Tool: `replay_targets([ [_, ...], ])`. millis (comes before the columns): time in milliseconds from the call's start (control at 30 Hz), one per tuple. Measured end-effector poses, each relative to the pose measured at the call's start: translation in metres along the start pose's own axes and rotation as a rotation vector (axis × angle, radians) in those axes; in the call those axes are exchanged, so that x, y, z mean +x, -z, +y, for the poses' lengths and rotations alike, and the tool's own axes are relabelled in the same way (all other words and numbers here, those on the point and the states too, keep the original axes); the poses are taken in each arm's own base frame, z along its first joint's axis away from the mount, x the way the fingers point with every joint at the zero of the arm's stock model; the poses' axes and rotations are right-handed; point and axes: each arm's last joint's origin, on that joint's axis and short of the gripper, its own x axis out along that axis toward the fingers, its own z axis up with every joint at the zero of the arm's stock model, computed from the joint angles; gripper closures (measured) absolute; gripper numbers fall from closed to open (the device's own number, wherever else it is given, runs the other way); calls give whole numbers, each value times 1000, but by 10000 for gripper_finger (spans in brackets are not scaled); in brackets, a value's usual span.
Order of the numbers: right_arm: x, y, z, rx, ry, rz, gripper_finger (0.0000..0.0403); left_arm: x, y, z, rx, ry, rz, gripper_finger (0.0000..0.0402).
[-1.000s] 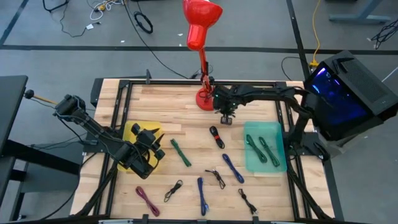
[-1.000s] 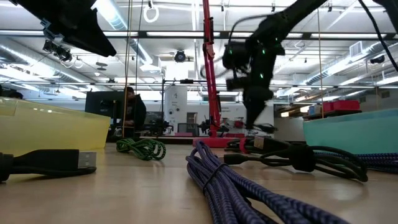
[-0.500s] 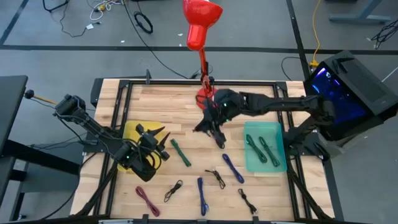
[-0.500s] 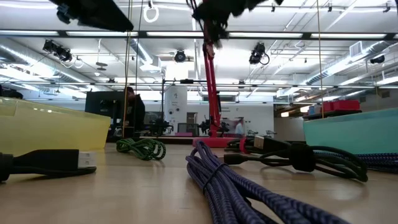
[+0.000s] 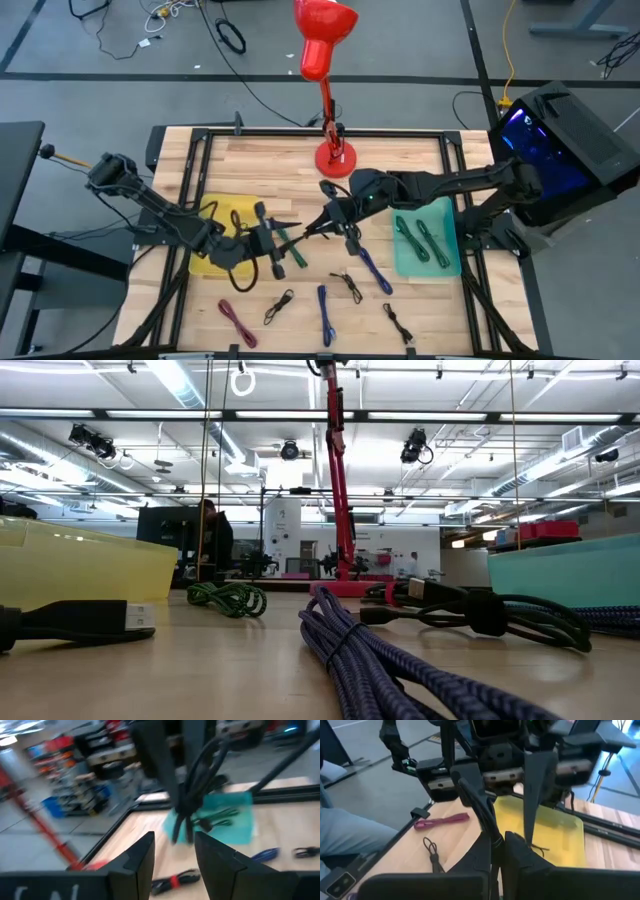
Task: Pick & Place USB Port
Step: Put the black USB cable into the yellow transparent bin
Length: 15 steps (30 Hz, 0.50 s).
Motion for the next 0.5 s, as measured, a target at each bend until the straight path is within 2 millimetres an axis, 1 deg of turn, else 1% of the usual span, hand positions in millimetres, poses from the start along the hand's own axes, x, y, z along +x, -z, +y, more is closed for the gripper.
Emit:
replay_targets([
  [200,0,-7,2,-22,5,-69,388,16,-2,10,-17,95,-20,257],
  [400,0,-9,2,-40,7,-83,388,24,-9,17,-50,173,-90,258],
  [500,0,-9,2,-41,8,-83,388,27,-9,20,-58,170,-97,272],
])
